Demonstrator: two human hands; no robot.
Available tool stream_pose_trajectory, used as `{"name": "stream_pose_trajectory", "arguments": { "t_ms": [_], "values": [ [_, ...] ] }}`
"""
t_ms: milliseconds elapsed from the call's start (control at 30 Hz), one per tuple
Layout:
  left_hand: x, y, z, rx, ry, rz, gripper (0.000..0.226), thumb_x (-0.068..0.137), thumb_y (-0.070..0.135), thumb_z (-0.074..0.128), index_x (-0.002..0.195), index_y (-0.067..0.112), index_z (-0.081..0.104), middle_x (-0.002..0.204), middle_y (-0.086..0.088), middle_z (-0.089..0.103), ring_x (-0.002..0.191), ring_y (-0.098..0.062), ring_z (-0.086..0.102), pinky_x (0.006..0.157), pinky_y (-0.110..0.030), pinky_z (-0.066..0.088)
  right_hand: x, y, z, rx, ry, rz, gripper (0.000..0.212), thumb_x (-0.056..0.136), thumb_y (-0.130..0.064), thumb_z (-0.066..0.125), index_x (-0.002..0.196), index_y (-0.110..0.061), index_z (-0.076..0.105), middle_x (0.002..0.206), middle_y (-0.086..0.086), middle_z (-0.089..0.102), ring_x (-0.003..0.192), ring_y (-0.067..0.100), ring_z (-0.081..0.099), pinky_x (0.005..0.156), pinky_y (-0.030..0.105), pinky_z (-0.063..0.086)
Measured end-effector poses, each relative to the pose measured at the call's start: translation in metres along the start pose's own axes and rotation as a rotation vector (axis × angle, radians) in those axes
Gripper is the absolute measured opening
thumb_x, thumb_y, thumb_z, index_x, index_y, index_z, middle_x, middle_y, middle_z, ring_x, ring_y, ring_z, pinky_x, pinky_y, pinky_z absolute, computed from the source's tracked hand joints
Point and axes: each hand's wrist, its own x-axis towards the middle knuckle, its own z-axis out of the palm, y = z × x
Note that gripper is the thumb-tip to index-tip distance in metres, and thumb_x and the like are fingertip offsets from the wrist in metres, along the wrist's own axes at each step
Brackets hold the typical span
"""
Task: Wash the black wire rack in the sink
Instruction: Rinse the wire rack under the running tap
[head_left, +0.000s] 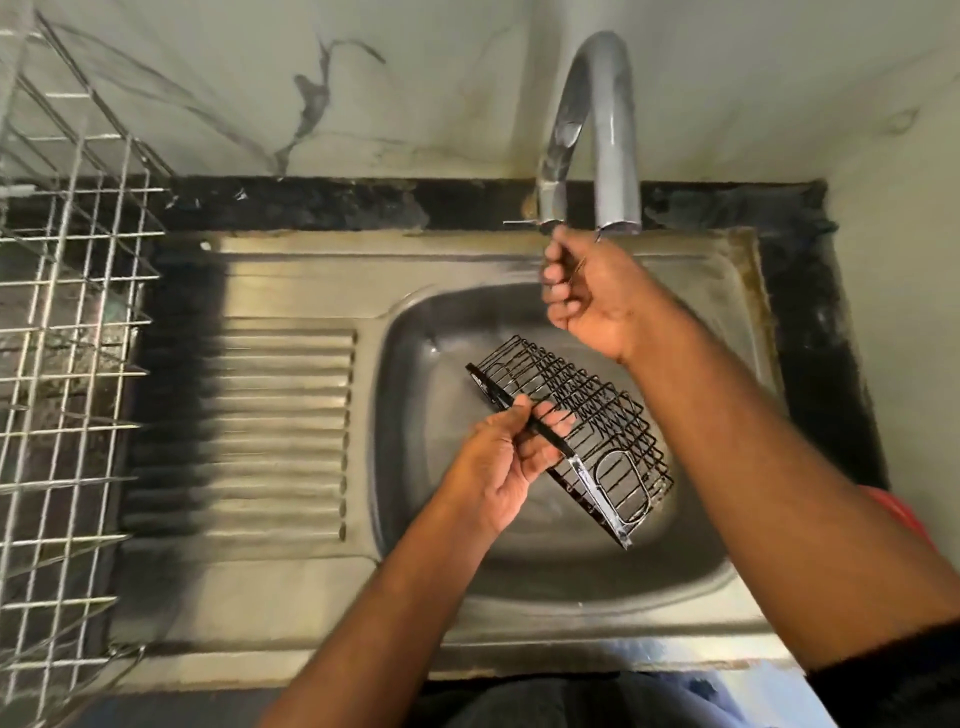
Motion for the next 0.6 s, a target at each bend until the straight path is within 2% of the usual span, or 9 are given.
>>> {"name": "stream_pose_trajectory", "arguments": {
  "t_ms": [67, 133, 233, 300, 367, 433, 500, 600],
  "values": [
    [0.006, 0.004, -0.001, 0.002, 0.017, -0.025, 0.03, 0.105, 0.017, 0.048, 0.102, -0.008, 0.064, 0.072, -0.015, 0.075, 0.045, -0.009, 0.066, 0.042, -0.017, 0.054, -0.008, 0.001, -0.004, -0.076, -0.067, -0.01, 0.034, 0.106, -0.031, 0.047, 0.075, -0.019, 0.056, 0.058, -0.006, 0.049, 0.045, 0.004, 0.037, 0.038, 0.016, 0.026],
    [0.011, 0.012, -0.001, -0.03, 0.027, -0.024, 0.027, 0.104, 0.016, 0.05, 0.102, -0.008, 0.064, 0.072, -0.016, 0.074, 0.043, -0.009, 0.061, 0.042, -0.016, 0.053, -0.016, 0.001, -0.005, -0.109, -0.054, -0.087, 0.031, 0.107, -0.027, 0.048, 0.081, -0.016, 0.061, 0.063, -0.004, 0.054, 0.05, 0.005, 0.044, 0.041, 0.015, 0.034],
    [0.022, 0.024, -0.001, -0.079, 0.04, -0.004, 0.021, 0.103, 0.014, 0.052, 0.096, -0.004, 0.061, 0.07, -0.016, 0.074, 0.04, -0.009, 0.06, 0.04, -0.015, 0.052, -0.026, 0.005, -0.001, -0.411, -0.059, -0.221, 0.021, 0.106, -0.013, 0.051, 0.107, -0.003, 0.069, 0.083, 0.004, 0.069, 0.067, 0.006, 0.064, 0.058, 0.016, 0.052],
    [0.031, 0.032, 0.0, -0.11, 0.032, 0.024, 0.018, 0.102, 0.014, 0.054, 0.097, -0.001, 0.06, 0.071, -0.015, 0.073, 0.043, -0.011, 0.062, 0.041, -0.015, 0.053, -0.027, 0.008, 0.003, -0.482, -0.071, -0.296, 0.019, 0.102, -0.006, 0.056, 0.115, 0.002, 0.068, 0.09, 0.008, 0.073, 0.071, 0.005, 0.07, 0.06, 0.016, 0.054],
    [0.04, 0.035, 0.0, -0.125, 0.023, 0.056, 0.018, 0.101, 0.015, 0.055, 0.099, -0.001, 0.06, 0.075, -0.015, 0.072, 0.052, -0.012, 0.065, 0.048, -0.018, 0.056, -0.028, 0.008, 0.006, -0.53, -0.009, -0.38, 0.016, 0.1, -0.007, 0.061, 0.111, 0.002, 0.069, 0.087, 0.009, 0.075, 0.059, 0.004, 0.067, 0.045, 0.015, 0.048],
    [0.047, 0.038, 0.0, -0.135, 0.016, 0.08, 0.017, 0.101, 0.016, 0.056, 0.098, 0.0, 0.06, 0.082, -0.015, 0.069, 0.067, -0.015, 0.062, 0.056, -0.021, 0.058, -0.029, 0.006, 0.01, -0.743, 0.058, -0.437, 0.014, 0.098, -0.016, 0.067, 0.1, -0.003, 0.072, 0.076, 0.005, 0.075, 0.043, 0.003, 0.057, 0.034, 0.016, 0.038],
    [0.051, 0.041, 0.003, -0.145, 0.0, 0.091, 0.018, 0.1, 0.016, 0.057, 0.1, -0.001, 0.06, 0.088, -0.016, 0.067, 0.075, -0.016, 0.06, 0.058, -0.022, 0.059, -0.031, 0.009, 0.015, -0.925, 0.117, -0.483, 0.025, 0.098, -0.03, 0.067, 0.087, -0.008, 0.071, 0.063, 0.0, 0.069, 0.034, 0.001, 0.048, 0.032, 0.017, 0.034],
    [0.051, 0.046, 0.01, -0.174, -0.01, 0.102, 0.018, 0.101, 0.014, 0.055, 0.095, -0.003, 0.058, 0.085, -0.022, 0.071, 0.061, -0.014, 0.064, 0.048, -0.017, 0.056, -0.034, 0.011, 0.017, -0.991, 0.313, -0.616, 0.042, 0.105, -0.036, 0.053, 0.065, -0.023, 0.052, 0.055, -0.008, 0.052, 0.036, -0.003, 0.046, 0.042, 0.013, 0.035]
  ]
}}
